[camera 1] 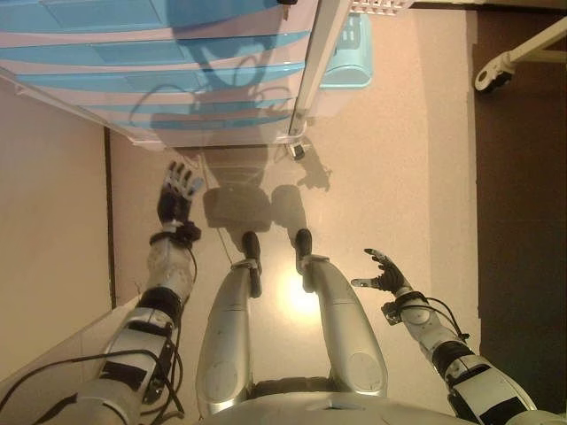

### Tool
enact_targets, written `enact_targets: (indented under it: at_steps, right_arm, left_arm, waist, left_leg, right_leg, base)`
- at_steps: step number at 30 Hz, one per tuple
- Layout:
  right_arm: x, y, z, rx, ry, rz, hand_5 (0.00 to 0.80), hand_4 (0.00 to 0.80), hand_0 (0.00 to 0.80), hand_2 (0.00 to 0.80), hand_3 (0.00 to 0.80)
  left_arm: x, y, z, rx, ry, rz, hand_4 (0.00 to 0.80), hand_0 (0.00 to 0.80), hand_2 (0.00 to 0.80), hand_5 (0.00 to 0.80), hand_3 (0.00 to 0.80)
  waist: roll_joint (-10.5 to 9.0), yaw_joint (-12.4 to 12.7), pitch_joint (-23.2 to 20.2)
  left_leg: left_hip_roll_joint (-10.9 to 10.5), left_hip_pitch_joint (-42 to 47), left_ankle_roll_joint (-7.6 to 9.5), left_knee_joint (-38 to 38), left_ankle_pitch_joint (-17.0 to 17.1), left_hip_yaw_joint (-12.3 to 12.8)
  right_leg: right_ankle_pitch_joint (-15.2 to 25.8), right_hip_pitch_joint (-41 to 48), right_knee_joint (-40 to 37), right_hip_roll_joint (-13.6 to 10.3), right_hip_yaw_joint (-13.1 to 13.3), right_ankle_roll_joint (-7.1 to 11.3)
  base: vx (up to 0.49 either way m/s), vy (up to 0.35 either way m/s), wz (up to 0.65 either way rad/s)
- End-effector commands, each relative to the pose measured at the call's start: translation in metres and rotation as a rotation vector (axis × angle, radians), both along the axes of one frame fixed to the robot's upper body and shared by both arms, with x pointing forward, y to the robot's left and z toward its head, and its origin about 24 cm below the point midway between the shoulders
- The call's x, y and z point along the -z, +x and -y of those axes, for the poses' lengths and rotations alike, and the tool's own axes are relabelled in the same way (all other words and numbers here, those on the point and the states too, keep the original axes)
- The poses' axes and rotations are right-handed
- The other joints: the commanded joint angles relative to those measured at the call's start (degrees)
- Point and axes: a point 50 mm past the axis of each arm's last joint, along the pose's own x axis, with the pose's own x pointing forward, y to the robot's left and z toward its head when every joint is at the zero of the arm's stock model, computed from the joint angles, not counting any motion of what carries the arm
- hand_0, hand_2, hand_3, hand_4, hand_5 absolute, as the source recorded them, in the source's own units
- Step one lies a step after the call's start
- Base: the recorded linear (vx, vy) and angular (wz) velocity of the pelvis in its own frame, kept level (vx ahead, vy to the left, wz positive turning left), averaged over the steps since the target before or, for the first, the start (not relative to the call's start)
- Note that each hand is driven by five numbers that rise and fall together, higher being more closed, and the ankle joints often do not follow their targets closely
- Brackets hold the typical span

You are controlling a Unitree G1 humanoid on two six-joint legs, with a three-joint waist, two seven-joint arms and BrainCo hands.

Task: Open the drawer and pick up the medicine

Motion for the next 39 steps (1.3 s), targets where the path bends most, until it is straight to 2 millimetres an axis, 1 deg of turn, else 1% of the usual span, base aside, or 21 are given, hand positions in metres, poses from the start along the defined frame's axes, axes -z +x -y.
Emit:
enact_targets:
  at_steps: [1,4,6,8,11,13,15,16,18,19,22,23,25,29,35,39]
  right_arm:
    - [0.012,-0.024,-0.002,-0.019,-0.01,-0.032,0.0,0.0,0.0,0.0,0.0]
    - [0.014,-0.029,-0.009,-0.044,-0.005,-0.036,0.0,0.0,0.0,0.0,0.0]
    - [0.016,-0.03,-0.016,-0.064,0.006,-0.038,0.0,0.0,0.0,0.0,0.0]
    - [0.018,-0.032,-0.022,-0.082,0.014,-0.04,0.0,0.0,0.0,0.0,0.0]
    - [0.021,-0.037,-0.03,-0.111,0.019,-0.047,0.0,0.0,0.0,0.0,0.0]
    - [0.022,-0.04,-0.032,-0.122,0.019,-0.05,0.0,0.0,0.0,0.0,0.0]
    - [0.024,-0.043,-0.032,-0.136,0.007,-0.058,0.0,0.0,0.0,0.0,0.0]
    - [0.024,-0.043,-0.032,-0.137,0.005,-0.059,0.0,0.0,0.0,0.0,0.0]
    - [0.025,-0.045,-0.031,-0.142,-0.003,-0.065,0.0,0.0,0.0,0.0,0.0]
    - [0.026,-0.046,-0.03,-0.148,-0.01,-0.069,0.0,0.0,0.0,0.0,0.0]
    - [0.026,-0.047,-0.03,-0.153,-0.02,-0.074,0.0,0.0,0.0,0.0,0.0]
    - [0.026,-0.047,-0.029,-0.153,-0.026,-0.077,0.0,0.0,0.0,0.0,0.0]
    - [0.027,-0.047,-0.028,-0.153,-0.036,-0.083,0.0,0.0,0.0,0.0,0.0]
    - [0.026,-0.048,-0.023,-0.154,-0.053,-0.096,0.0,0.0,0.0,0.0,0.0]
    - [0.027,-0.049,-0.019,-0.15,-0.066,-0.116,0.0,0.0,0.0,0.0,0.0]
    - [0.027,-0.048,-0.016,-0.15,-0.07,-0.122,0.0,0.0,0.0,0.0,0.0]
  left_arm:
    - [-0.035,0.004,-0.016,-0.001,-0.121,0.195,0.0,0.0,0.0,0.0,0.0]
    - [-0.085,0.019,-0.021,0.042,-0.233,0.374,0.0,0.0,0.0,0.0,0.0]
    - [-0.121,0.027,-0.021,0.071,-0.301,0.49,0.0,0.0,0.0,0.0,0.0]
    - [-0.147,0.03,-0.02,0.101,-0.37,0.601,0.0,0.0,0.0,0.0,0.0]
    - [-0.185,0.032,-0.016,0.175,-0.444,0.757,0.0,0.0,0.0,0.0,0.0]
    - [-0.201,0.031,-0.011,0.235,-0.485,0.845,0.0,0.0,0.0,0.0,0.0]
    - [-0.219,0.03,-0.002,0.306,-0.535,0.93,0.0,0.0,0.0,0.0,0.0]
    - [-0.222,0.029,0.0,0.323,-0.541,0.95,0.0,0.0,0.0,0.0,0.0]
    - [-0.235,0.027,0.009,0.405,-0.536,1.019,0.0,0.0,0.0,0.0,0.0]
    - [-0.244,0.023,0.017,0.463,-0.527,1.063,0.0,0.0,0.0,0.0,0.0]
    - [-0.256,0.015,0.033,0.594,-0.464,1.156,0.0,0.0,0.0,0.0,0.0]
    - [-0.262,0.008,0.043,0.665,-0.412,1.203,0.0,0.0,0.0,0.0,0.0]
    - [-0.267,-0.002,0.058,0.756,-0.319,1.253,0.0,0.0,0.0,0.0,0.0]
    - [-0.275,-0.019,0.079,0.85,-0.151,1.278,0.0,0.0,0.0,0.0,0.0]
    - [-0.281,-0.029,0.089,0.866,0.006,1.267,0.0,0.0,0.0,0.0,0.0]
    - [-0.283,-0.03,0.093,0.91,0.062,1.252,0.0,0.0,0.0,0.0,0.0]
  waist:
    - [-2.22,-0.88,-3.16]
    - [-3.26,-1.77,-2.9]
    - [-4.11,-2.44,-2.82]
    - [-4.77,-2.88,-2.76]
    - [-5.58,-3.61,-2.79]
    - [-5.74,-4.01,-2.75]
    - [-5.63,-4.46,-2.74]
    - [-5.61,-4.52,-2.68]
    - [-5.56,-4.74,-2.52]
    - [-5.45,-4.85,-2.49]
    - [-5.16,-4.82,-2.35]
    - [-4.92,-4.72,-2.23]
    - [-4.56,-4.47,-2.07]
    - [-3.71,-3.98,-1.52]
    - [-2.66,-3.6,-1.7]
    - [-1.96,-3.61,-2.53]
  left_leg:
    - [-2.7,-2.05,2.69,0.97,-2.27,0.4]
    - [-2.39,-2.54,3.0,2.04,-3.33,0.49]
    - [-2.0,-2.82,3.14,2.36,-3.89,0.75]
    - [-1.72,-2.94,3.19,2.58,-4.31,0.92]
    - [-1.41,-2.93,3.18,2.95,-4.94,1.13]
    - [-1.33,-2.88,3.13,3.26,-5.32,1.3]
    - [-1.31,-2.78,3.04,3.85,-5.83,1.36]
    - [-1.32,-2.75,3.05,4.08,-6.0,1.34]
    - [-1.33,-2.64,3.05,4.68,-6.39,1.35]
    - [-1.4,-2.49,3.03,4.75,-6.49,1.41]
    - [-1.54,-2.13,2.94,4.65,-6.56,1.44]
    - [-1.62,-1.81,2.92,4.36,-6.45,1.44]
    - [-1.81,-1.19,2.83,3.71,-6.19,1.41]
    - [-1.94,1.11,2.63,1.64,-5.32,1.52]
    - [-2.47,5.03,2.28,-1.5,-3.94,1.27]
    - [-2.9,7.66,2.1,-3.79,-3.16,1.18]
  right_leg:
    - [2.87,-2.2,0.23,0.45,0.42,1.72]
    - [2.85,-2.53,0.61,0.94,1.12,1.85]
    - [3.03,-2.71,0.4,1.27,1.49,1.91]
    - [3.11,-2.79,0.28,1.52,1.74,1.96]
    - [2.88,-2.62,0.26,1.82,2.09,1.81]
    - [2.52,-2.62,0.58,1.94,2.31,1.63]
    - [1.96,-2.66,1.37,2.04,2.62,1.36]
    - [1.8,-2.68,1.65,2.06,2.69,1.3]
    - [1.46,-2.62,2.24,2.06,2.85,1.13]
    - [1.29,-2.51,2.37,2.13,2.98,1.0]
    - [1.08,-2.21,2.43,2.15,3.16,0.83]
    - [0.99,-2.01,2.49,2.18,3.23,0.75]
    - [0.91,-1.48,2.32,2.21,3.3,0.66]
    - [0.89,0.38,1.47,1.96,3.23,0.64]
    - [1.31,4.18,-1.28,1.2,3.28,0.92]
    - [1.42,6.82,-3.34,0.63,3.36,1.14]
  base:
    - [0.04,-0.014,-0.18]
    - [0.042,-0.036,-0.12]
    - [0.024,-0.072,0.01]
    - [0.02,-0.064,0.01]
    - [0.025,-0.048,0.06]
    - [0.01,-0.01,0.04]
    - [0.029,0.005,-0.1]
    - [0.034,0.006,-0.07]
    - [0.037,-0.001,-0.01]
    - [0.035,0.002,0.01]
    - [0.022,0.001,0.01]
    - [0.028,0.0,0.06]
    - [0.028,0.001,0.1]
    - [0.014,0.001,0.02]
    - [0.037,-0.006,0.02]
    - [0.036,-0.002,0.02]
